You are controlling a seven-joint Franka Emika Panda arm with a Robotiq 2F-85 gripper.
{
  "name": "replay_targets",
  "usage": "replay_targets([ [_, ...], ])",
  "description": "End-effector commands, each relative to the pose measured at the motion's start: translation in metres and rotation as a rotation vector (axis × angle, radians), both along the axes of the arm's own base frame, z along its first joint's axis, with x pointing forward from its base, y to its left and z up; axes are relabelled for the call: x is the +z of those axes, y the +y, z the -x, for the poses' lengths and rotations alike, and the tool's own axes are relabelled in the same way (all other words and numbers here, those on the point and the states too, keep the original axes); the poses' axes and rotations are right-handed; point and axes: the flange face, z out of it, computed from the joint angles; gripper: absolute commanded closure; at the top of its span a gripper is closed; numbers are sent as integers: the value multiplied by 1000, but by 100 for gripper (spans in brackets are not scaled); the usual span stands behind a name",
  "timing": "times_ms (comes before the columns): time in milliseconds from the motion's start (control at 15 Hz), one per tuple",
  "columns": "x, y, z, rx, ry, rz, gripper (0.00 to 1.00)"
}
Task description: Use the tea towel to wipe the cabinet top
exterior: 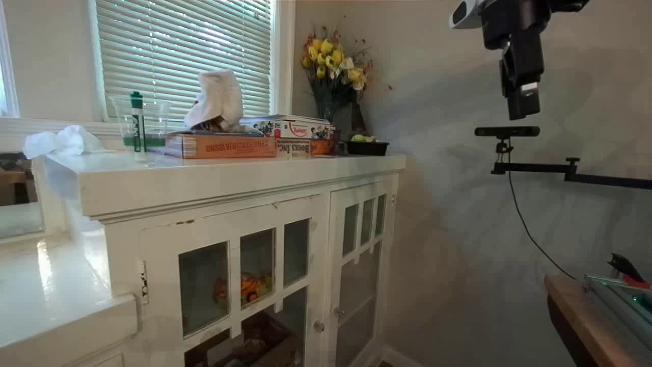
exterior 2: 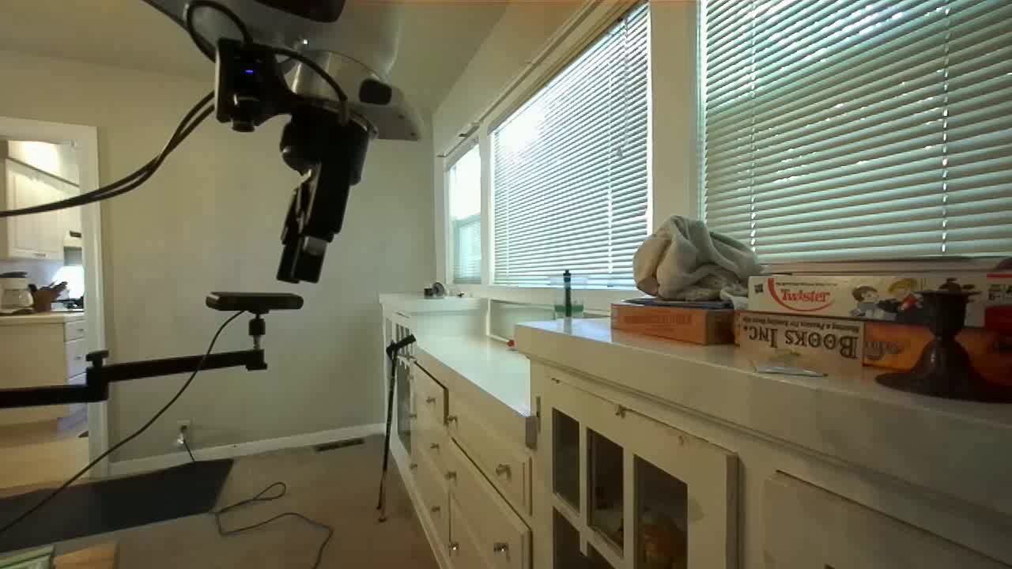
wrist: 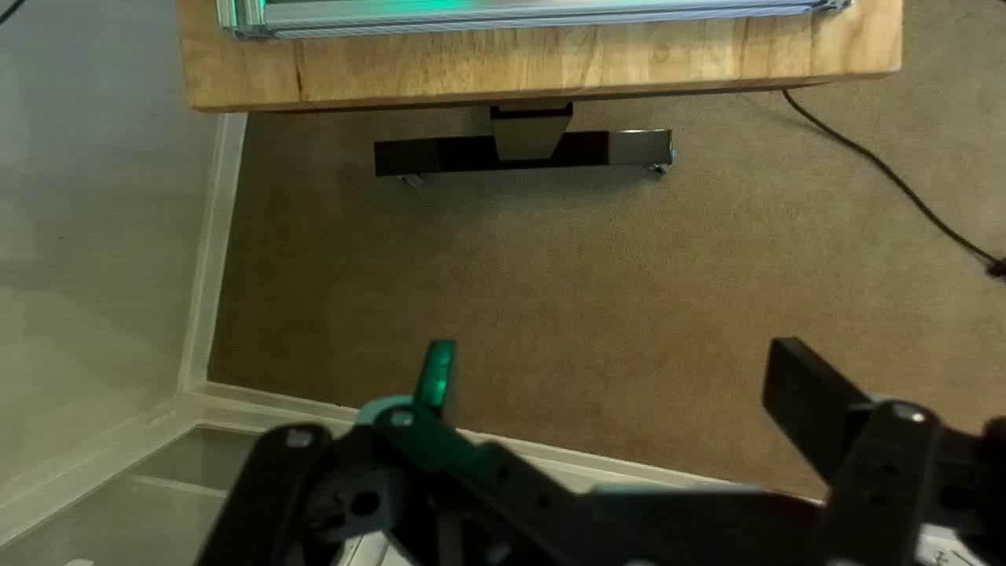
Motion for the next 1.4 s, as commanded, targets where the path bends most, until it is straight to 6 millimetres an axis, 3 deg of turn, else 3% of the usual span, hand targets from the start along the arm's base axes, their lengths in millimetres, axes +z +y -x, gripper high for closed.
replay_targets([
  [0,0,0,0,0,1,0,0],
  [933,2,-1,-6,-15,-35,26,0],
  [1133,13,-2,-32,12,-122,84,0],
  [1333,36,-8,-73,84,-238,178,0],
])
